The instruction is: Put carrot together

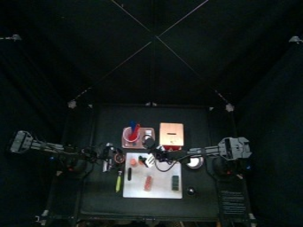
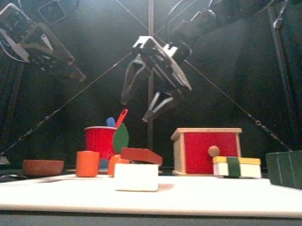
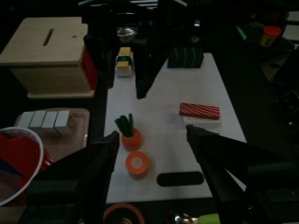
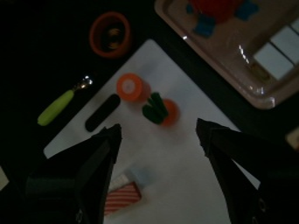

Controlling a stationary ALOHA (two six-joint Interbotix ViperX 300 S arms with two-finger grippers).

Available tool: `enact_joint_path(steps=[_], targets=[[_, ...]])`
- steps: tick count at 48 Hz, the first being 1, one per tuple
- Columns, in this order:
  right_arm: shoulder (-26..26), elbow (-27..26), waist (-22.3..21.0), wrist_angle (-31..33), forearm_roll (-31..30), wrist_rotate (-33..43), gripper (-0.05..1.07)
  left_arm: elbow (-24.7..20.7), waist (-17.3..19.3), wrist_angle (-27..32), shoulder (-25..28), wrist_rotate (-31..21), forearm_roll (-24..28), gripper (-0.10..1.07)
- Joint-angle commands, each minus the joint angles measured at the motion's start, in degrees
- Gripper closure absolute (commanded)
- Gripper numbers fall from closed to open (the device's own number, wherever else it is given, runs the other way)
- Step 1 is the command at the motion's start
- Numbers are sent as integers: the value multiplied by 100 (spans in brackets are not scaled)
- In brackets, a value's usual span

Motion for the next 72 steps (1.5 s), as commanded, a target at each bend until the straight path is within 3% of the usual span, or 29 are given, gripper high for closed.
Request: enact_joint_path(steps=[1,7,21,36,55,72], targets=[[-35,-114,-35,-211,-431,-9,5,-44,-9,97,-123,0,9,3],[-88,158,0,-668,-993,0,5,9,-9,132,-246,-18,0,3],[-519,967,-141,-1828,-1591,9,5,-62,35,141,-281,-9,0,3],[-844,1055,-211,-1714,-2206,9,5,-141,158,141,-281,-9,-18,3],[70,1011,-299,-2944,-2725,9,5,-176,369,141,-281,-9,-9,3],[404,861,-562,-3094,-2944,-9,5,-79,396,141,-281,-26,-26,3]])
